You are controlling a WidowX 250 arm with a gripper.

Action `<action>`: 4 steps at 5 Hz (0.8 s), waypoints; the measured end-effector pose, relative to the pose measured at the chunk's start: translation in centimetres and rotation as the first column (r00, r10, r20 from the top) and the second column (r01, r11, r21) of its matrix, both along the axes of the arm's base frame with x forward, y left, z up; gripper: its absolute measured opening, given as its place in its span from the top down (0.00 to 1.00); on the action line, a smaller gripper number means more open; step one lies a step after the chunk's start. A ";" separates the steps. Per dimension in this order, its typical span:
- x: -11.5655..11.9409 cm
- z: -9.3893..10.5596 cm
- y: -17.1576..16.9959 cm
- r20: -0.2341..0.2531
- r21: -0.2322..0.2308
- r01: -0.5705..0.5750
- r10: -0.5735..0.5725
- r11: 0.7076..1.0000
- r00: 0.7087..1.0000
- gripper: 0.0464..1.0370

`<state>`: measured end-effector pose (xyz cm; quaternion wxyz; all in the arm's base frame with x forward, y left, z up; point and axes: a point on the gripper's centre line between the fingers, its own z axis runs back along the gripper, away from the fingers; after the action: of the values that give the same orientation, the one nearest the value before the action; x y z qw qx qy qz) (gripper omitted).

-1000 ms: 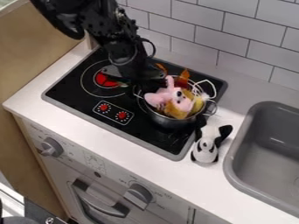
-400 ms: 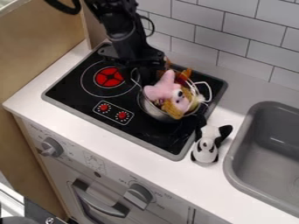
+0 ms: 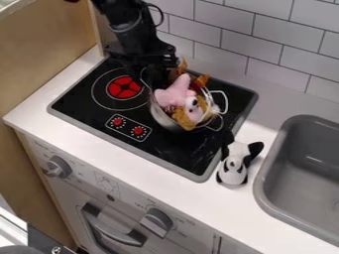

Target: Put the silver pot to the left side of the burner

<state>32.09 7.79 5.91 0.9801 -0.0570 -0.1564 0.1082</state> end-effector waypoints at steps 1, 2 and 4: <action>0.1 0.5 0.4 -0.004 -0.015 0.006 -0.006 1.000 1.000 0.71; 0.0 0.9 1.0 -0.009 -0.023 0.008 -0.008 1.000 1.000 0.73; 0.2 1.7 2.1 -0.015 -0.040 0.024 -0.024 0.999 1.000 0.78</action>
<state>32.30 9.90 7.61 0.9812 -0.0774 -0.1460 0.0999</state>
